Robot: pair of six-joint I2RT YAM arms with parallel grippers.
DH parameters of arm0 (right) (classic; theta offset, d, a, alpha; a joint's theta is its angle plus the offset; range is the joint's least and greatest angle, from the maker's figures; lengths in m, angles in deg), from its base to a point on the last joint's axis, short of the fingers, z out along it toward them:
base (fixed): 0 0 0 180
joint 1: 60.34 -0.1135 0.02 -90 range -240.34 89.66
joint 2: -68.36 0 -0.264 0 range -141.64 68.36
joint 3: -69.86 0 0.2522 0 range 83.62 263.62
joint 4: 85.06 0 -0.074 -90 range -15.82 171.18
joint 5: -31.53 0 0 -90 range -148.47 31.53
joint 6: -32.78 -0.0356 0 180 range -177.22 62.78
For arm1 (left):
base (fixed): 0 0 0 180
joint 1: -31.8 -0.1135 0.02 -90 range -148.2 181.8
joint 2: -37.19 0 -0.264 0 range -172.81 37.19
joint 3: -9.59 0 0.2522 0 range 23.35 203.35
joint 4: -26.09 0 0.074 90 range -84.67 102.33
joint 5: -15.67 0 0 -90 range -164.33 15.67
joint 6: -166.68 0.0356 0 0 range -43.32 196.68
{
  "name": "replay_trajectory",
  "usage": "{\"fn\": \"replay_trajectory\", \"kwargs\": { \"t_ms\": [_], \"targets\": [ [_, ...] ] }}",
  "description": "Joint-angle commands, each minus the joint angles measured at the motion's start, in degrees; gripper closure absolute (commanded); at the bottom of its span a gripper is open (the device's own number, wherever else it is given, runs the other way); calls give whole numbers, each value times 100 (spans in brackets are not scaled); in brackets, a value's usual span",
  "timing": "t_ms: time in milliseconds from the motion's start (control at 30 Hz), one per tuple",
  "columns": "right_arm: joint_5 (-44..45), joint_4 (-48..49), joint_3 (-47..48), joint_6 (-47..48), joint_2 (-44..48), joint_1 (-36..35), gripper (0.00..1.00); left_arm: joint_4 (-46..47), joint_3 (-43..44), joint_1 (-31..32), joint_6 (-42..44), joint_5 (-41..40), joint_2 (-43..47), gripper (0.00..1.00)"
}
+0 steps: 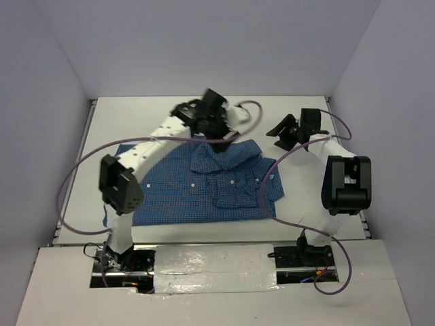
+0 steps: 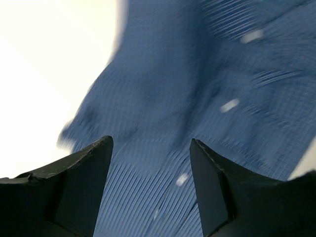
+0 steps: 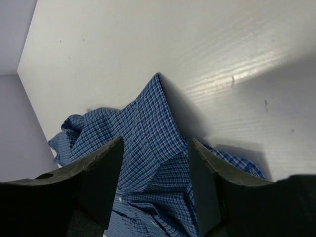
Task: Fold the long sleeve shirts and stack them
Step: Fold the shirt
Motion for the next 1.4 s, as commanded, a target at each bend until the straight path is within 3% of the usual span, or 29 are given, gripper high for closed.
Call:
{"fn": "replay_trajectory", "kwargs": {
  "t_ms": [0,67,133,200,233,400,567,733,1067,1367],
  "targets": [
    [-211,-121,400,398,-505,-155,39,-213,-661,-1324,-643,158,792,24],
    [-414,-297,647,477,-770,-182,37,-151,-1180,-2149,-792,-44,1091,23],
    [-440,-316,674,495,-956,-191,24,-151,-1662,-3139,-897,200,1319,22],
    [-537,-175,639,495,-1008,-234,20,-29,-1989,-3749,-785,524,1460,19],
    [-668,-149,674,521,-1043,-252,19,33,-2321,-4309,-697,587,1583,17],
    [-844,-280,920,653,-1412,-533,19,446,-3071,-5613,-54,966,1400,9],
    [-853,-333,920,618,-1597,-630,21,903,-2896,-5773,-483,623,768,9],
    [-757,-535,1069,741,-1711,-657,29,1334,-2316,-5782,-985,483,214,11],
    [-739,-641,1104,855,-1563,-657,41,974,-1666,-5976,-942,-1,-963,12],
    [-441,-1203,1982,1320,-1879,-657,79,1264,-1894,-5958,-1073,517,-991,12]
  ]
}}
